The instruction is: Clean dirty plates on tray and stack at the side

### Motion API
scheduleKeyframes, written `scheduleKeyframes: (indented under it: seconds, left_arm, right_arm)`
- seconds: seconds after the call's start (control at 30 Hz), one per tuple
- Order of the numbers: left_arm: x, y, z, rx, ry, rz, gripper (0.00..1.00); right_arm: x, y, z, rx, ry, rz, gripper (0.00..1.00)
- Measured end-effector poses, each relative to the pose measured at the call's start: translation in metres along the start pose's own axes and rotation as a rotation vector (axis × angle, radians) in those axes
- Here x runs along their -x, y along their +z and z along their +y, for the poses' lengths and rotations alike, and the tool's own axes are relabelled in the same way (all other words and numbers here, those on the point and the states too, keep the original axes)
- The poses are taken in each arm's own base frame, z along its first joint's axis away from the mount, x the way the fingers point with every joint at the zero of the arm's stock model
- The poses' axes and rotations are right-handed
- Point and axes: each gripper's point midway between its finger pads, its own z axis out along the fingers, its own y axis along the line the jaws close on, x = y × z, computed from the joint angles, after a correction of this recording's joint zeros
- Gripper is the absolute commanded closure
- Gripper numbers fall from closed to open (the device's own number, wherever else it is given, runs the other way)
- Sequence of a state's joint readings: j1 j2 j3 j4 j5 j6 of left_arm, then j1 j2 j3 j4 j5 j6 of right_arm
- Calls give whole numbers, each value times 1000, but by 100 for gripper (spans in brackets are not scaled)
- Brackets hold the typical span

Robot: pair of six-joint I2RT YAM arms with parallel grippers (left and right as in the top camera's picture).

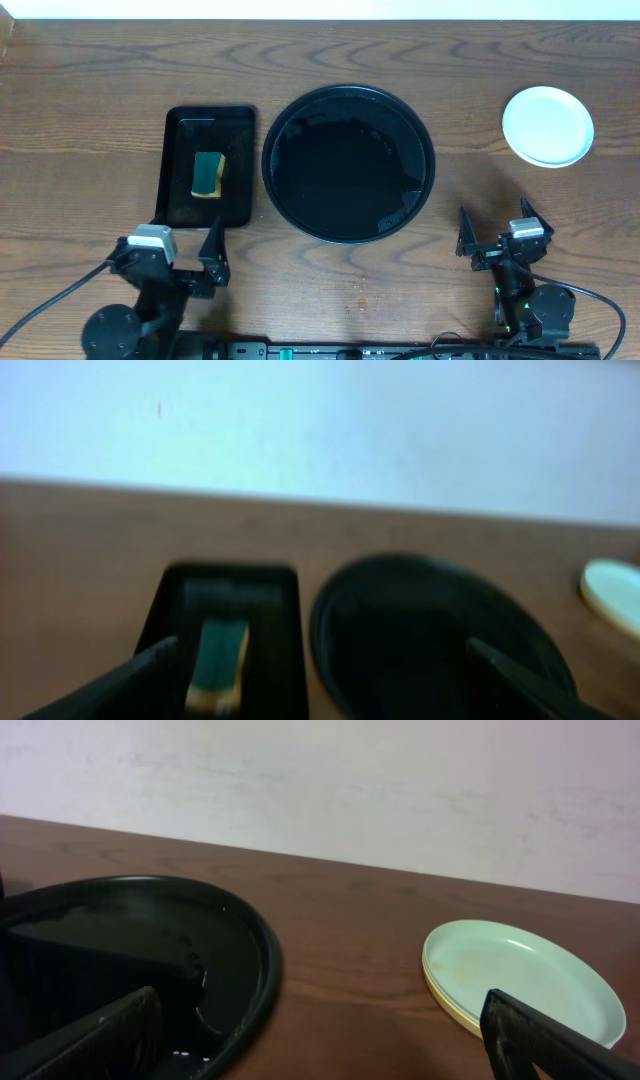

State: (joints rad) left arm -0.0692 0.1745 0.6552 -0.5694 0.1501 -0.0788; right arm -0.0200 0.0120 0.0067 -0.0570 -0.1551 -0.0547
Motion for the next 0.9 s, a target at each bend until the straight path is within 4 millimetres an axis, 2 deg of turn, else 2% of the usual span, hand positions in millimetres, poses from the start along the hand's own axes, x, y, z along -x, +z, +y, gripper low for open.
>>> scheduleKeyframes:
  seconds: [0.17, 0.33, 0.47, 0.57, 0.8, 0.9]
  left_arm:
    - [13, 11, -1, -35, 23, -238, 14]
    - [43, 6, -4, -65, 46, -495, 14]
    - [52, 3, -5, -79, 56, -599, 14]
    - [39, 12, -2, -75, 53, -573, 14]
    - [-13, 43, 10, -51, 41, -450, 14]
    - [-23, 48, 18, -23, 40, -430, 14]
  right_arm:
    - [0, 0, 0, 0, 0, 0, 1]
    - [0, 0, 0, 0, 0, 0, 1]
    - [0, 0, 0, 0, 0, 0, 1]
    - [0, 0, 0, 0, 0, 0, 1]
    - [0, 0, 0, 0, 0, 0, 1]
    - [0, 0, 0, 0, 0, 0, 1]
